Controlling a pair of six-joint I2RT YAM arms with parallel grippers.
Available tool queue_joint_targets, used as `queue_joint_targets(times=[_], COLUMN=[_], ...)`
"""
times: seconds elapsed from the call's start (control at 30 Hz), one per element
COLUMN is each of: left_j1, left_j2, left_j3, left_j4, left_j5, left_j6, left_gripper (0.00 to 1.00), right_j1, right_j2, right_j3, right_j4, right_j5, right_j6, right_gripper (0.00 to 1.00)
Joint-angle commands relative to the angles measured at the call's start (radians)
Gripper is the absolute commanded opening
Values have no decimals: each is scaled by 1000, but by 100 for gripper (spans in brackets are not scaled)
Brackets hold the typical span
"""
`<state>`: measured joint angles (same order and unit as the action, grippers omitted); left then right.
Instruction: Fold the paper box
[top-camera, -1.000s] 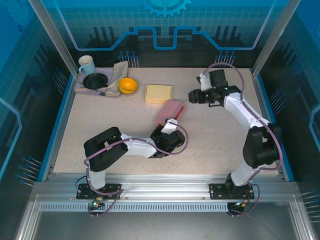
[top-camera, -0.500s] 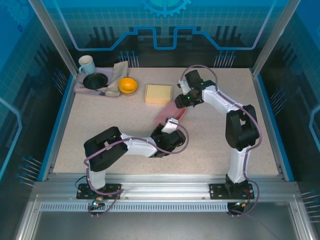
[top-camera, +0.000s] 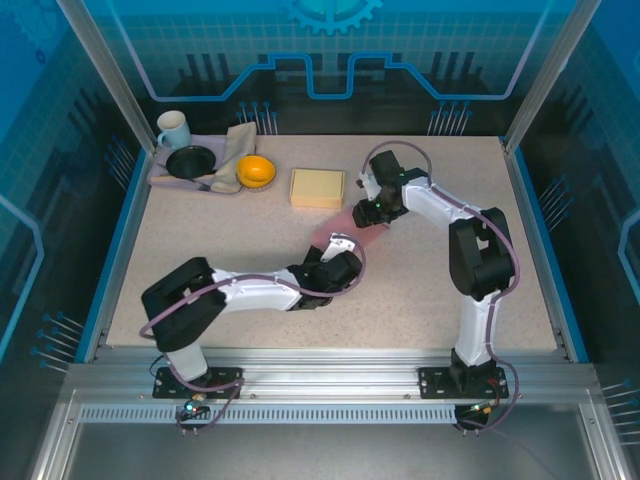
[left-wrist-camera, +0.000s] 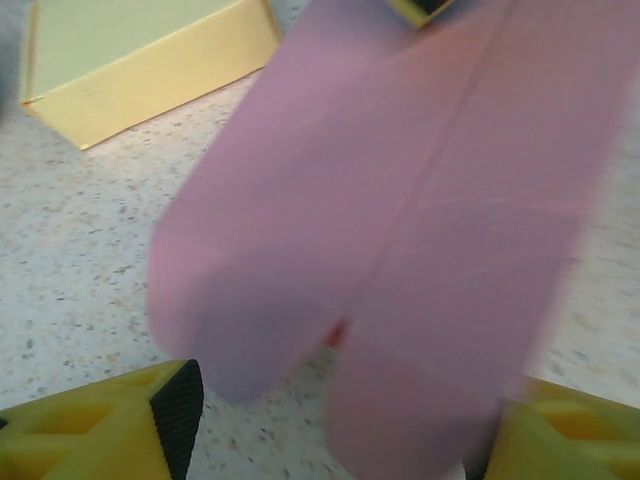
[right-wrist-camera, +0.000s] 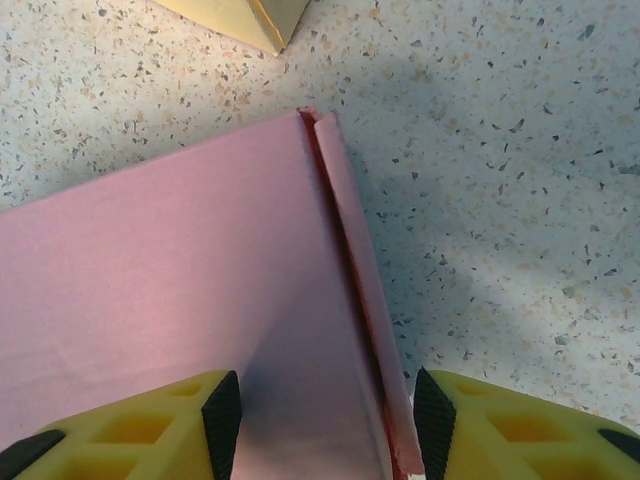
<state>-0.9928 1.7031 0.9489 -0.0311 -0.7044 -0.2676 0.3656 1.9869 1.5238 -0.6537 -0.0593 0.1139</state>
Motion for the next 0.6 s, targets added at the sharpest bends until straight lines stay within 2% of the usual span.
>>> queue_joint_targets(times=[0.0,0.17,0.3,0.4,0.57], left_j1=[9,42,117,212,264], left_j2=[-120,-277,-366,-379,-399], left_j3=[-42,-110,-111,-80,-47], left_j4=[-53,-102,-194,-277,-344], left_j5=[178,272,324,415,419], left_j6=[-49,-121,-229,-325,-361], left_gripper=[71,70,68,68,72], right_j1=[-7,-13,-14,-14,-14], right_j2=[20,20,15,-3,-102], right_j3=[-8,-5,-4,-9,-43], right_j4=[-9,-11,-11,-8,13], right_j5=[-1,-2,2,-2,26], right_j6=[15,19,21,24,-15], right_gripper=[51,51,51,51,53])
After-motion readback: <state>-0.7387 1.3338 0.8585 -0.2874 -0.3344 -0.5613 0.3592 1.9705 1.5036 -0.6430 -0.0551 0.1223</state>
